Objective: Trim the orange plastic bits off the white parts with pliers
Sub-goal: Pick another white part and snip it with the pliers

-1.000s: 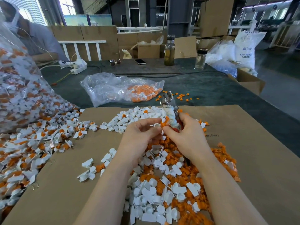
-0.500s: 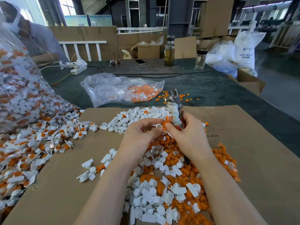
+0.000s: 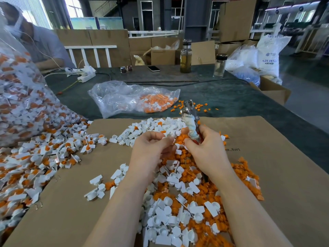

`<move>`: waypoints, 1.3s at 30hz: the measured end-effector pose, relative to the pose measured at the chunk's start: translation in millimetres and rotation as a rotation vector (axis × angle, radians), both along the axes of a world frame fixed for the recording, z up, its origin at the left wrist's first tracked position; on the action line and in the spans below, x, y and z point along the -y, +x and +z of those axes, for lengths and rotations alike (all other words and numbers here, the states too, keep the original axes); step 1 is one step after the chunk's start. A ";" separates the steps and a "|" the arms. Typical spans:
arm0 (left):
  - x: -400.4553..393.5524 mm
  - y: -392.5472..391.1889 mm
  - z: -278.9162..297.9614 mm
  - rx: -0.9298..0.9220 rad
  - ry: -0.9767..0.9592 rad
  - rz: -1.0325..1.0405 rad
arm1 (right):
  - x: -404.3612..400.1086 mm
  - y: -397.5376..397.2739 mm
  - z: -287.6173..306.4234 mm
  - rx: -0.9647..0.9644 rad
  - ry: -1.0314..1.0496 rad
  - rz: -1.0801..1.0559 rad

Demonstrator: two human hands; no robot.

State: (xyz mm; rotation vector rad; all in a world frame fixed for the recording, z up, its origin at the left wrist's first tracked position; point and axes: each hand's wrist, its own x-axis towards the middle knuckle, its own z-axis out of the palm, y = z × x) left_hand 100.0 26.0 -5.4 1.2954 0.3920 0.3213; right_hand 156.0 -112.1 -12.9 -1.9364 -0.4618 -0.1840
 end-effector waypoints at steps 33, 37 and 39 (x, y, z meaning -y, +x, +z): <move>13.1 -3.7 6.8 0.052 0.219 0.112 | -3.6 -6.0 3.1 0.181 -0.028 -0.115; 14.9 -3.5 6.7 0.045 0.367 0.166 | -3.9 -6.6 3.4 0.218 -0.064 -0.137; 16.3 -4.0 7.5 0.052 0.401 0.175 | -4.7 -7.8 3.6 0.229 -0.072 -0.150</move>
